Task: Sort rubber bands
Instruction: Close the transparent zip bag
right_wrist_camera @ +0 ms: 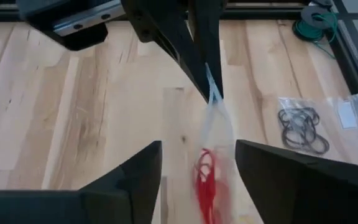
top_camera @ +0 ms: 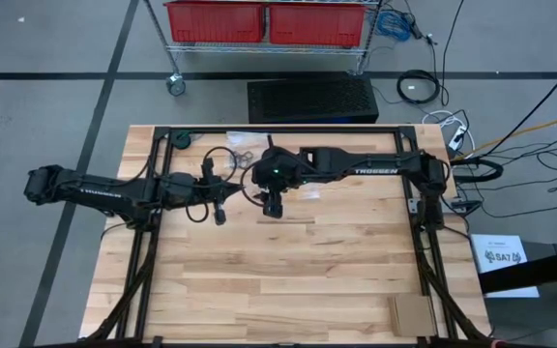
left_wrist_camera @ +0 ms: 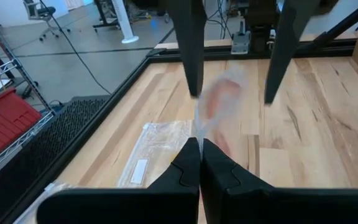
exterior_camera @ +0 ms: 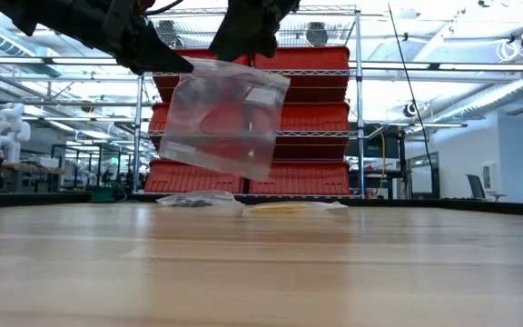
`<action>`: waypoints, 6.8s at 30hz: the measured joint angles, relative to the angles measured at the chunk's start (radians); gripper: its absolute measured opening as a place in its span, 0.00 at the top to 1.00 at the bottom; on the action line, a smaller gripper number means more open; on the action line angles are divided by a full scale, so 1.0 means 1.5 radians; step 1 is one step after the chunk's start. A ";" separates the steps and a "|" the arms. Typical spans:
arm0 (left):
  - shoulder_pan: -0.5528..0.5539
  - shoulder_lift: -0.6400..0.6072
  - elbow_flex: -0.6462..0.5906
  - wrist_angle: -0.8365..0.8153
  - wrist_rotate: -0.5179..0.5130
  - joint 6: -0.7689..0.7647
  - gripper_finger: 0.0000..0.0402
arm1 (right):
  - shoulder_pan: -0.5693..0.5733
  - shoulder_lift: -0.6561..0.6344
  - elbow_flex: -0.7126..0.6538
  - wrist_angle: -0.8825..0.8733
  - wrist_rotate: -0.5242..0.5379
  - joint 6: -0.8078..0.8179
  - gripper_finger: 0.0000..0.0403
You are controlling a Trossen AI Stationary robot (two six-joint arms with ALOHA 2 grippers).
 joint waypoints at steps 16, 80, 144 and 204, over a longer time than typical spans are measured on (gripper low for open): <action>0.000 0.000 0.000 0.000 0.000 0.000 1.00 | 0.005 -0.155 0.000 -0.236 0.052 0.032 0.50; -0.010 0.023 0.000 0.043 0.054 -0.017 1.00 | 0.082 -0.268 -0.846 1.021 0.160 0.105 0.88; -0.135 0.224 0.024 0.019 0.275 -0.054 0.96 | 0.190 -0.431 -0.669 0.425 0.213 0.116 1.00; -0.313 0.204 0.024 -0.164 0.120 -0.209 0.99 | 0.062 0.126 -0.168 -0.195 0.162 0.279 1.00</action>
